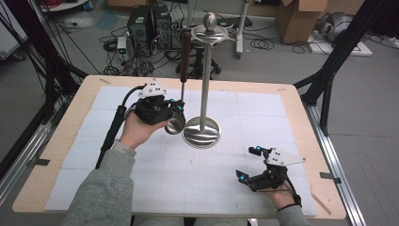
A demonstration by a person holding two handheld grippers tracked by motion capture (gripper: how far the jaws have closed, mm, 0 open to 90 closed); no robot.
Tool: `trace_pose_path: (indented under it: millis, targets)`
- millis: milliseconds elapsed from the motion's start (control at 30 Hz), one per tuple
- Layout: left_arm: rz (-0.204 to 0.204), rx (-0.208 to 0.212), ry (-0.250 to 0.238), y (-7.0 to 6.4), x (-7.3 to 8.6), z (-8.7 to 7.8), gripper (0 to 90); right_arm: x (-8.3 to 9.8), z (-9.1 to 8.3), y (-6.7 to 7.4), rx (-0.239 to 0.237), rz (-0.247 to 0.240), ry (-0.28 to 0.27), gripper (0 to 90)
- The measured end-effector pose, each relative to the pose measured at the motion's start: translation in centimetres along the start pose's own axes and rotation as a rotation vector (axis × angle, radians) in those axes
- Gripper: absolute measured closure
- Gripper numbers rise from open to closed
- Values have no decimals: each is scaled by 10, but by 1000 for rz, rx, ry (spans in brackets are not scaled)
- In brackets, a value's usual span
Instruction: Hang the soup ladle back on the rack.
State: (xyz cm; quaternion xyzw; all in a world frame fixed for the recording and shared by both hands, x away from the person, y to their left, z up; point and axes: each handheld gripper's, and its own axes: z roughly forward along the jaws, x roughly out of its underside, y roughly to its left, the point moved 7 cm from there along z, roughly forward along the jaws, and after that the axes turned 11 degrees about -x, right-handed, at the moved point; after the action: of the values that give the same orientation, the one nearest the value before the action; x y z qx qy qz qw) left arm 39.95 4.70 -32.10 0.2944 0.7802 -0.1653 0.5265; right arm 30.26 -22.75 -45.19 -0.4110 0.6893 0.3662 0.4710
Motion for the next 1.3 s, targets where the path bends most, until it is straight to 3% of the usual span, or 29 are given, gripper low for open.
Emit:
trace_pose_path:
  millis: [233, 400, 500, 633, 700, 767, 833, 967, 1100, 1300]
  targets:
    - [4, 8, -3, -4, -1, 2, 834, 0, 0, 1, -2, 0, 6, 7]
    - [17, -1, -45, -1, -3, -6, 646, 0, 0, 0, 0, -2, 2, 7]
    - [1, 27, -83, -3, 0, -14, 554, 0, 0, 0, 1, -4, 3, 7]
    - [28, 114, -117, -12, 16, -20, 482, 0, 0, 1, -1, -3, 3, 7]
    - [56, 141, -124, -16, 25, -21, 355, -1, -1, 2, -1, -11, 3, 7]
    - [66, 128, -132, -17, 31, -24, 282, -3, -2, 2, 4, -15, -9, 7]
    - [65, 124, -157, -17, 35, -27, 137, -2, -3, 1, 12, -9, -12, 6]
    - [47, 132, -183, -17, 46, -36, 30, -2, -6, 0, 19, 6, -18, 6]
    - [21, 130, -177, -10, 66, -47, 17, -2, -6, 0, 20, 1, -16, 6]
    - [-3, 97, -134, 14, 105, -59, 17, -1, -4, 0, 20, 2, -11, 7]
